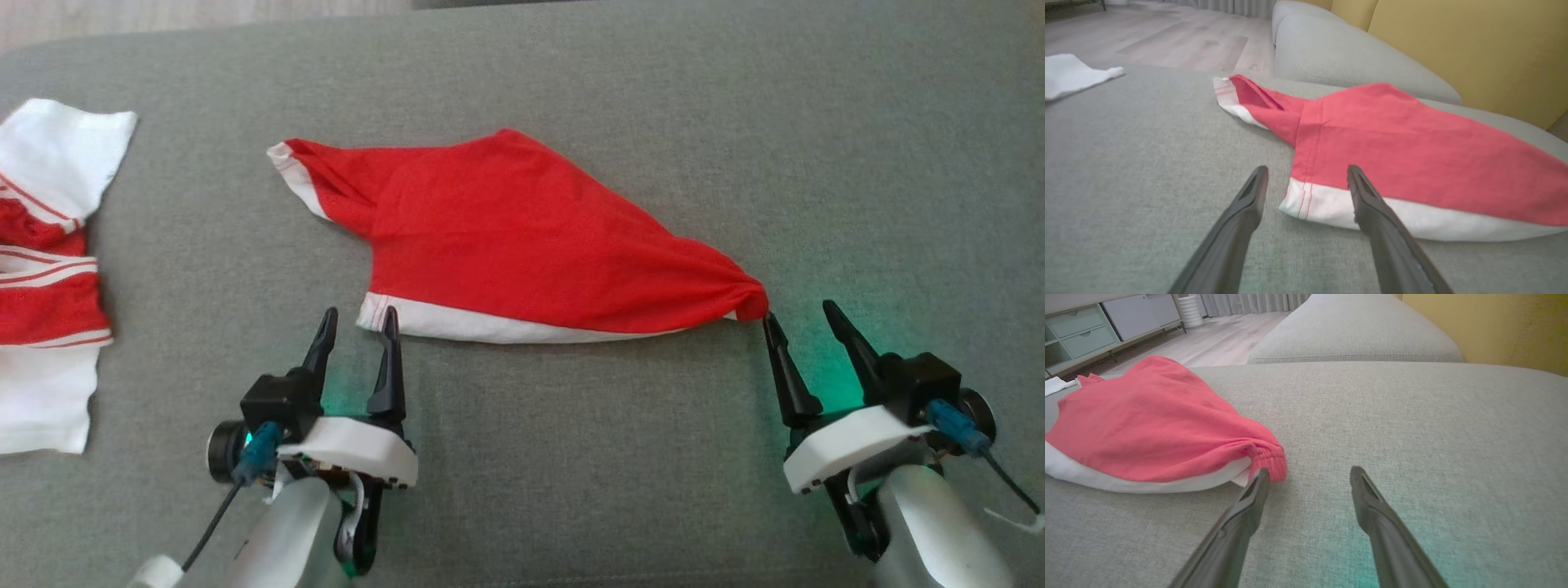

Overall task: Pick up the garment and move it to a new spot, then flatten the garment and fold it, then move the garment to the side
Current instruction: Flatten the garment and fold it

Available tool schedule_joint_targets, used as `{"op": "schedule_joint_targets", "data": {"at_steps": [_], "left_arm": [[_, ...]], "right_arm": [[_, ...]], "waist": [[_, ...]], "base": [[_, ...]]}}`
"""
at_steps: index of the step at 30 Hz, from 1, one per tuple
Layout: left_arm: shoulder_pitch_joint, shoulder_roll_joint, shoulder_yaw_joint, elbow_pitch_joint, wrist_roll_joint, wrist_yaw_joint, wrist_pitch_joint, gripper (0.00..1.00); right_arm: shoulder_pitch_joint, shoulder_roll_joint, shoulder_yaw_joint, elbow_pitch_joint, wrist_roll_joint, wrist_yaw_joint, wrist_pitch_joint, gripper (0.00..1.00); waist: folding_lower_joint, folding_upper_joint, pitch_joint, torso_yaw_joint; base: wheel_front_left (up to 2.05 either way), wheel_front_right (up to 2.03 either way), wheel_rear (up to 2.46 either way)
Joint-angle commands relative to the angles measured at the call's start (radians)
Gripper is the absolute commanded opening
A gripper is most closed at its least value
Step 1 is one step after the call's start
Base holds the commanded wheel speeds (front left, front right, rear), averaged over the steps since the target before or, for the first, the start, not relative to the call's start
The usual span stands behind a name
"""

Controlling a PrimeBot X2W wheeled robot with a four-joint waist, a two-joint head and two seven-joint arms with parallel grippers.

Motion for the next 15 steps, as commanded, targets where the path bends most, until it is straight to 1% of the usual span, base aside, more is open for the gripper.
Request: {"op": "schedule_joint_targets", "data": {"at_steps": [1, 8, 9, 10, 11, 12, 14, 15], "left_arm": [[-0.033, 0.006, 0.037, -0.013, 0.002, -0.004, -0.005, 1.0], [-0.082, 0.006, 0.05, 0.085, 0.001, -0.022, -0.005, 1.0], [-0.086, 0.006, 0.051, 0.092, 0.001, -0.024, -0.005, 0.91], [-0.089, 0.006, 0.051, 0.099, 0.001, -0.026, -0.005, 0.71], [-0.091, 0.006, 0.055, 0.101, -0.002, -0.024, -0.005, 0.48], [-0.093, 0.006, 0.056, 0.101, -0.002, -0.023, -0.005, 0.45], [-0.092, 0.006, 0.055, 0.11, 0.0, -0.026, -0.005, 0.04], [-0.092, 0.006, 0.054, 0.112, 0.003, -0.028, -0.005, 0.0]], "right_arm": [[-0.012, -0.002, 0.015, -0.033, -0.008, 0.002, -0.011, 1.0], [-0.026, 0.006, 0.027, -0.045, -0.005, 0.002, -0.011, 1.0], [-0.027, 0.009, 0.026, -0.048, -0.004, 0.002, -0.011, 1.0], [-0.027, 0.011, 0.026, -0.05, -0.004, 0.002, -0.011, 1.0], [-0.028, 0.011, 0.025, -0.051, -0.003, 0.002, -0.011, 1.0], [-0.028, 0.011, 0.024, -0.052, -0.002, 0.002, -0.011, 1.0], [-0.028, 0.011, 0.023, -0.052, 0.001, 0.002, -0.011, 1.0], [-0.029, 0.011, 0.023, -0.052, 0.003, 0.002, -0.011, 1.0]], "waist": [[-0.0001, 0.0, 0.011, -0.009], [-0.0001, 0.0, 0.039, -0.034], [-0.0001, 0.0, 0.04, -0.035], [-0.0001, 0.0, 0.041, -0.035], [-0.0001, 0.0, 0.043, -0.034], [-0.0001, 0.0, 0.044, -0.033], [-0.0001, 0.0, 0.042, -0.028], [-0.0001, 0.0, 0.042, -0.024]], "base": [[0.0, 0.0, 0.0], [0.0, 0.0, 0.0], [0.0, 0.0, 0.0], [0.0, 0.0, 0.0], [0.0, 0.0, 0.0], [0.0, 0.0, 0.0], [0.0, 0.0, 0.0], [0.0, 0.0, 0.0]]}}
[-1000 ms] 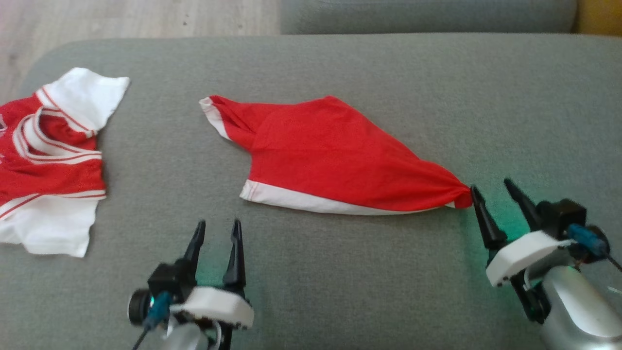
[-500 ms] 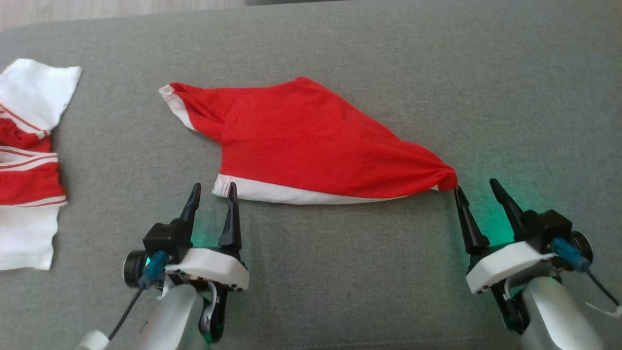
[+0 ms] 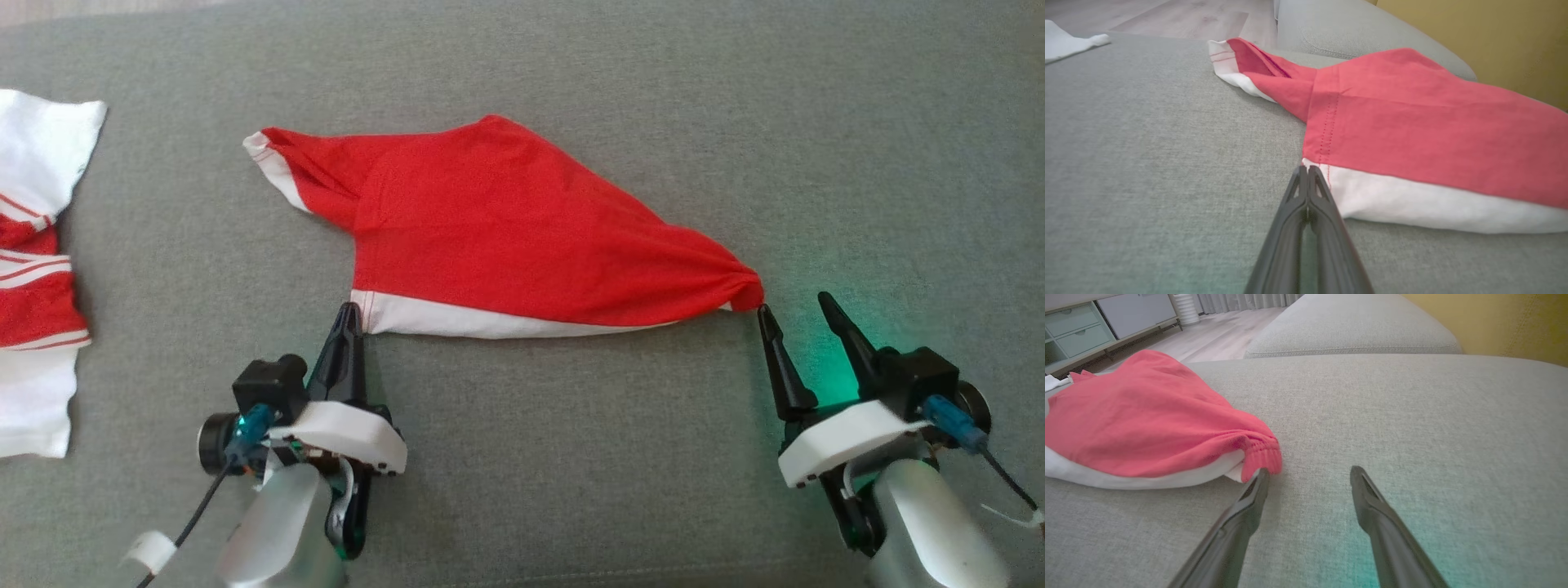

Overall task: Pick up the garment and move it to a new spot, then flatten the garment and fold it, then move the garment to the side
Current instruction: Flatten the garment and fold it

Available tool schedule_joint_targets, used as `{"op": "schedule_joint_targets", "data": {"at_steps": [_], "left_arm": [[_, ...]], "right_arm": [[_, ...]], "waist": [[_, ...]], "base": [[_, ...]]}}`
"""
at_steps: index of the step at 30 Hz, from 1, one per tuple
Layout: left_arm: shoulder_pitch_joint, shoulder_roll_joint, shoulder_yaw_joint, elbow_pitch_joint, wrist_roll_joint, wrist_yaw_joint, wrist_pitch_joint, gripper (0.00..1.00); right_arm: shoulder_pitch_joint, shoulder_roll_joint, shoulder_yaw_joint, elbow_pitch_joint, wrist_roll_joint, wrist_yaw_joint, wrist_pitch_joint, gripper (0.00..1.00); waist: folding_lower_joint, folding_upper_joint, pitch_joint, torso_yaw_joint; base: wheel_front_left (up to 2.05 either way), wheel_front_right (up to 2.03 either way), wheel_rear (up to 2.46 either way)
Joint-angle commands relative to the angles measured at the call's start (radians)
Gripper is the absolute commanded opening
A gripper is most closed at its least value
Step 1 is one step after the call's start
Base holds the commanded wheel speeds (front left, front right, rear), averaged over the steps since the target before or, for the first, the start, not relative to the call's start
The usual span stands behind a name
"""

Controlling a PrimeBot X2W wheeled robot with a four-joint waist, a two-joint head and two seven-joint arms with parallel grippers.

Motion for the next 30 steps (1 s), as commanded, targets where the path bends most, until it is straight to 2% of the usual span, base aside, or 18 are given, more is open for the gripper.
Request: {"op": "schedule_joint_targets", "data": {"at_steps": [1, 6, 12, 13, 14, 15, 25, 30], "left_arm": [[-0.02, 0.009, 0.031, -0.022, 0.002, -0.007, -0.005, 0.0], [0.024, 0.009, 0.113, -0.114, 0.002, 0.048, -0.005, 0.0], [0.129, 0.009, 0.154, -0.187, 0.012, 0.075, -0.005, 0.0], [0.137, 0.009, 0.154, -0.191, 0.012, 0.075, -0.005, 0.13], [0.142, 0.009, 0.154, -0.194, 0.013, 0.076, -0.005, 0.49], [0.146, 0.009, 0.156, -0.195, 0.01, 0.078, -0.005, 1.0], [0.18, 0.009, 0.111, -0.221, -0.018, 0.091, -0.005, 1.0], [0.192, 0.009, 0.096, -0.222, -0.028, 0.095, -0.005, 1.0]], "right_arm": [[-0.025, 0.004, 0.018, -0.029, 0.009, 0.002, -0.011, 1.0], [-0.016, 0.004, 0.033, -0.05, 0.025, 0.002, -0.011, 1.0], [0.017, -0.011, 0.079, -0.082, 0.04, 0.002, -0.011, 1.0], [0.018, -0.014, 0.093, -0.092, 0.042, 0.002, -0.011, 1.0], [0.02, -0.018, 0.111, -0.106, 0.039, 0.002, -0.011, 1.0], [0.02, -0.024, 0.135, -0.12, 0.036, 0.002, -0.011, 1.0], [0.003, -0.14, 0.408, -0.16, -0.023, 0.002, -0.011, 1.0], [-0.017, -0.169, 0.455, -0.108, -0.052, 0.002, -0.011, 1.0]], "waist": [[-0.0001, 0.0, -0.003, 0.01], [-0.0001, 0.0, -0.019, 0.043], [-0.0001, 0.0, -0.043, 0.098], [-0.0001, 0.0, -0.044, 0.103], [-0.0001, 0.0, -0.047, 0.109], [-0.0001, 0.0, -0.047, 0.113], [-0.0001, 0.0, -0.059, 0.139], [-0.0001, 0.0, -0.06, 0.144]], "base": [[0.0, 0.0, 0.0], [0.0, 0.0, 0.0], [0.0, 0.0, 0.0], [0.0, 0.0, 0.0], [0.0, 0.0, 0.0], [0.0, 0.0, 0.0], [0.0, 0.0, 0.0], [0.0, 0.0, 0.0]]}}
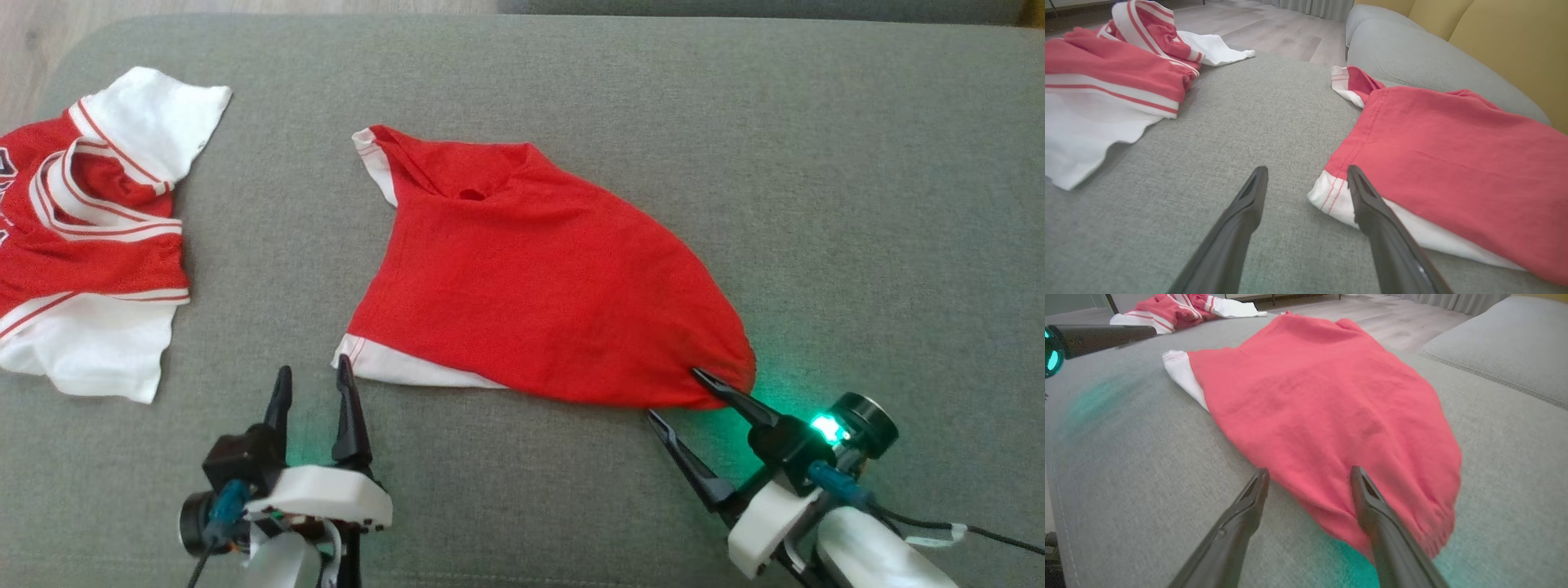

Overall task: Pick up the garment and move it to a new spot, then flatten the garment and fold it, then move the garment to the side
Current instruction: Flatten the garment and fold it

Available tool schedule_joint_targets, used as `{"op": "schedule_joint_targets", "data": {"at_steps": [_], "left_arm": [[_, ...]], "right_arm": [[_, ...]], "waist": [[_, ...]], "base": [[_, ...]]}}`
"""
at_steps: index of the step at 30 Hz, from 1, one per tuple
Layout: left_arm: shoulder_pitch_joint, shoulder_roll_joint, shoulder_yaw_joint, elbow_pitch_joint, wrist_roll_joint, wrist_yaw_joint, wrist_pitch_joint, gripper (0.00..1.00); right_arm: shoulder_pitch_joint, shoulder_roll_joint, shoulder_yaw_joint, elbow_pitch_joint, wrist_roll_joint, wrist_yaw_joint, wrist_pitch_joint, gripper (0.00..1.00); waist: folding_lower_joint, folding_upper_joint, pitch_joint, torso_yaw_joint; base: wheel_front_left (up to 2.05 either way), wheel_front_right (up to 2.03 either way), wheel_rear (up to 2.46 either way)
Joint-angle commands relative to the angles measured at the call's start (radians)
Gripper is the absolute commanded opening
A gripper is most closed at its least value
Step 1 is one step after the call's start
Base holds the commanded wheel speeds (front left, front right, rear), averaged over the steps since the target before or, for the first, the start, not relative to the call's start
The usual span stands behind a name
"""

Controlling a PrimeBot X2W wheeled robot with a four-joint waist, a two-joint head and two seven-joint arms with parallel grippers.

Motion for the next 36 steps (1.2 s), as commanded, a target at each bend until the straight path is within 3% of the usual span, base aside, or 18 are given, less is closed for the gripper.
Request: {"op": "schedule_joint_targets", "data": {"at_steps": [1, 9, 13, 21, 29, 36], "left_arm": [[-0.005, 0.013, 0.024, -0.03, -0.004, 0.005, -0.005, 1.0], [-0.008, 0.013, 0.013, -0.033, -0.004, 0.007, -0.005, 1.0], [-0.004, 0.013, 0.011, -0.035, -0.003, 0.007, -0.005, 1.0], [-0.008, 0.013, 0.001, -0.028, -0.008, 0.005, -0.005, 1.0], [-0.009, 0.013, -0.007, -0.026, -0.007, 0.003, -0.005, 1.0], [-0.022, 0.013, -0.049, -0.026, -0.011, -0.004, -0.005, 1.0]], "right_arm": [[-0.027, -0.013, 0.011, -0.015, -0.005, 0.002, -0.011, 1.0], [-0.062, 0.008, 0.007, 0.03, -0.003, 0.002, -0.011, 0.98], [-0.067, 0.014, 0.004, 0.036, 0.008, 0.002, -0.011, 0.0], [-0.089, 0.02, -0.008, 0.038, 0.042, 0.002, -0.011, 0.0], [-0.117, 0.022, -0.079, -0.046, 0.078, 0.002, -0.011, 0.0], [-0.253, 0.02, -0.107, 0.041, 0.127, 0.002, -0.005, 0.0]], "waist": [[0.0, -0.0001, 0.0, 0.003], [0.0, -0.0001, 0.009, 0.02], [0.0, -0.0001, 0.012, 0.022], [0.0, -0.0001, 0.018, 0.024], [0.0, -0.0001, 0.017, 0.033], [0.0, -0.0001, 0.041, 0.076]], "base": [[0.0, 0.0, 0.0], [0.0, 0.0, 0.0], [0.0, 0.0, 0.0], [0.0, 0.0, 0.0], [0.0, 0.0, 0.0], [0.0, 0.0, 0.0]]}}
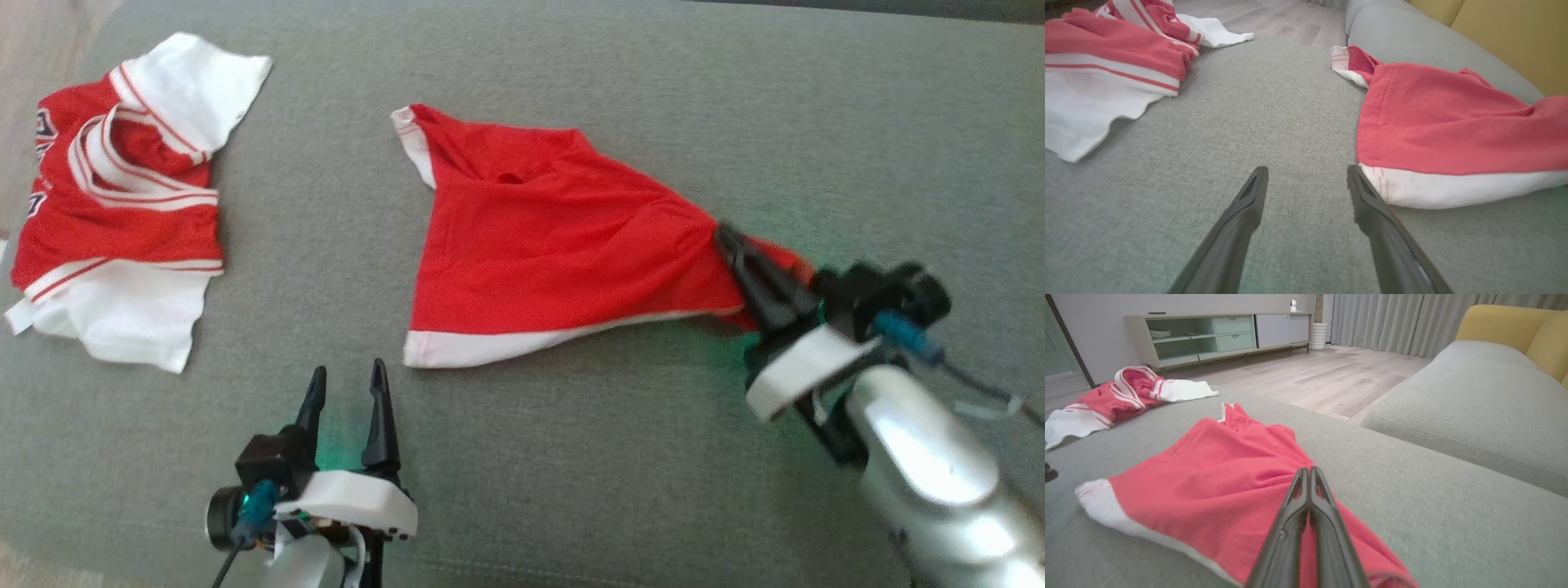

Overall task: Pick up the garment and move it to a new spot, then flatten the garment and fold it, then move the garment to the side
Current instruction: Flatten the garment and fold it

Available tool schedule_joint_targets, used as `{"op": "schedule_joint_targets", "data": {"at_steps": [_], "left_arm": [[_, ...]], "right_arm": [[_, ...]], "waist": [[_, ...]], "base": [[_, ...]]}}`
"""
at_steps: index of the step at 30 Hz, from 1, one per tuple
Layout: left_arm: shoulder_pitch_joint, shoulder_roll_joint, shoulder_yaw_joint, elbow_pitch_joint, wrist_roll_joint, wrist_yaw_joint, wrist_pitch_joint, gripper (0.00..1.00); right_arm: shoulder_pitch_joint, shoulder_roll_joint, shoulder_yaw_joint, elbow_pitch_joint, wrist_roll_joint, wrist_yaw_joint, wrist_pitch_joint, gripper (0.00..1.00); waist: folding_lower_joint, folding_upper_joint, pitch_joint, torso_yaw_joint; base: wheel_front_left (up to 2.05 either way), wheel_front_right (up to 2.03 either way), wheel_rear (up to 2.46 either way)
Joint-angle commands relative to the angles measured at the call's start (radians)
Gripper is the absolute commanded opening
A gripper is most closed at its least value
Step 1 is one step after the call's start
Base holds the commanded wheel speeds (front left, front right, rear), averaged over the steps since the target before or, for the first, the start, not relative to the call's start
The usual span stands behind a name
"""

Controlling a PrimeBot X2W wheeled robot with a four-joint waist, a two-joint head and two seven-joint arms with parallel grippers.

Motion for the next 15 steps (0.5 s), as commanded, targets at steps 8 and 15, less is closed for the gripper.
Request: {"op": "schedule_joint_targets", "data": {"at_steps": [8, 15], "left_arm": [[-0.052, 0.012, -0.039, -0.023, -0.03, -0.002, -0.005, 1.0], [-0.079, 0.012, -0.09, -0.034, -0.046, 0.006, -0.005, 1.0]], "right_arm": [[-0.196, -0.004, -0.003, 0.151, 0.055, 0.002, 0.056, 0.0], [-0.287, 0.012, -0.082, 0.363, 0.054, 0.002, 0.046, 1.0]], "waist": [[0.0, 0.0, 0.061, 0.085], [0.0, 0.0, 0.101, 0.135]], "base": [[0.0, 0.0, 0.0], [0.0, 0.0, 0.0]]}}
